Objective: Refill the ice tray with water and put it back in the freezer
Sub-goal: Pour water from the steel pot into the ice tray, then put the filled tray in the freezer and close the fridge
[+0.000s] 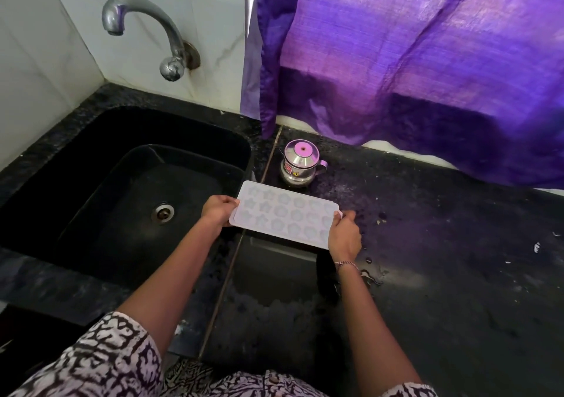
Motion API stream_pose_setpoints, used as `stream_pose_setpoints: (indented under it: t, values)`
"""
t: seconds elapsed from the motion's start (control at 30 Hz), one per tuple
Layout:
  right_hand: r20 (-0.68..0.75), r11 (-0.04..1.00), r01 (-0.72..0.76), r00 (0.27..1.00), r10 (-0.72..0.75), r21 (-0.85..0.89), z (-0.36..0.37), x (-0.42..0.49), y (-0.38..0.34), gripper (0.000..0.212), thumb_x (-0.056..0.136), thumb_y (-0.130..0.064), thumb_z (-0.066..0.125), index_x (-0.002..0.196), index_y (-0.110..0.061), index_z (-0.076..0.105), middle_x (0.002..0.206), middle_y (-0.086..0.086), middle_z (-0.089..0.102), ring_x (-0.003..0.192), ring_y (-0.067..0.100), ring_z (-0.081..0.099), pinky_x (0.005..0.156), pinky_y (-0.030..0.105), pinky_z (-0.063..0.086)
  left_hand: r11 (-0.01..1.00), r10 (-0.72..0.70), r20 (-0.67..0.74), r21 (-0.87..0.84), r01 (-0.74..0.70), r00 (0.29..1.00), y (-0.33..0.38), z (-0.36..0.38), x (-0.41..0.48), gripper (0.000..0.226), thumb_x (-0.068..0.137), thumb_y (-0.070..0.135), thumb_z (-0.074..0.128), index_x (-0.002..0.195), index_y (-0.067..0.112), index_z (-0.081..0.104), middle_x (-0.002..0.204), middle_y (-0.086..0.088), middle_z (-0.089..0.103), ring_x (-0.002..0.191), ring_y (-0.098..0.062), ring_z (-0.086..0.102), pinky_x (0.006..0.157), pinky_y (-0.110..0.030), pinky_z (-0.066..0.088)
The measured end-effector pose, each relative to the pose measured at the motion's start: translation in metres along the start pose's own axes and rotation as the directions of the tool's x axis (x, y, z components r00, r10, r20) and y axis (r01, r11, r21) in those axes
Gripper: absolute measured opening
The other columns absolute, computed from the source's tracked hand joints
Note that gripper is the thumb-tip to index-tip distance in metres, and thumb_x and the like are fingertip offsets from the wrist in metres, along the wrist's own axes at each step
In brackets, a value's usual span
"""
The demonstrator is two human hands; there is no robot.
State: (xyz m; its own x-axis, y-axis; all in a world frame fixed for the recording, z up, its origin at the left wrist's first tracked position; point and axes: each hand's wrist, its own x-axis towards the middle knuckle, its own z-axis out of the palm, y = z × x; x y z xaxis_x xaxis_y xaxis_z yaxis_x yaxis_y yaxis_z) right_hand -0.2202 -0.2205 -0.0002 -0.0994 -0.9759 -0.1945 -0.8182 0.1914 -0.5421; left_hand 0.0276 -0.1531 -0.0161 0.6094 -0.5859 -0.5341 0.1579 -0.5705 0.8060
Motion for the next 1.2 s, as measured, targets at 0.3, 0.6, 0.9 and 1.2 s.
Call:
stream_pose_setpoints:
  t: [0.3,0.6,0.9,1.2]
  values:
    - [-0.049,0.994,0.036,0.998,-0.03,0.107,0.008,-0.013,-0.016,0.032,0.101,-0.033,0.037,0.113,-0.006,0.05,0.105,0.023,0.064,0.097,0.041,0.06,0.069,0.036,0.038,0.999,-0.027,-0.002,-0.039,0.027,1.0,-0.012,-0.027,-0.009,0.018,0.092,0.011,0.057,0.074,0.012,0.061,0.093,-0.008,0.065,0.072,-0.019,0.062,0.059,-0.029,0.052]
    - [0.005,0.976,0.119,0.993,-0.122,0.183,0.038,-0.043,-0.046,0.034,0.1,-0.035,0.039,0.115,-0.008,0.053,0.101,0.016,0.065,0.093,0.033,0.061,0.069,0.033,0.043,0.984,-0.068,-0.086,-0.169,0.053,0.994,-0.031,-0.088,-0.034,0.016,0.094,0.013,0.057,0.078,0.014,0.061,0.083,-0.002,0.063,0.067,-0.012,0.06,0.052,-0.024,0.054]
    - [0.096,0.936,0.247,0.956,-0.278,0.25,0.076,-0.079,-0.096,0.033,0.099,-0.033,0.042,0.113,-0.006,0.055,0.102,0.019,0.065,0.094,0.035,0.06,0.069,0.032,0.039,0.969,-0.111,-0.227,-0.242,0.055,0.968,-0.054,-0.164,-0.059,0.016,0.093,0.014,0.058,0.078,0.011,0.062,0.079,-0.004,0.063,0.064,-0.013,0.059,0.045,-0.019,0.052]
    - [0.167,0.881,0.379,0.885,-0.434,0.283,0.096,-0.099,-0.138,0.033,0.099,-0.034,0.043,0.114,-0.007,0.055,0.101,0.016,0.065,0.094,0.032,0.06,0.068,0.03,0.039,0.938,-0.158,-0.341,-0.345,0.033,0.927,-0.068,-0.205,-0.088,0.01,0.094,0.013,0.056,0.089,0.007,0.063,0.08,-0.005,0.063,0.063,-0.014,0.059,0.04,-0.018,0.048]
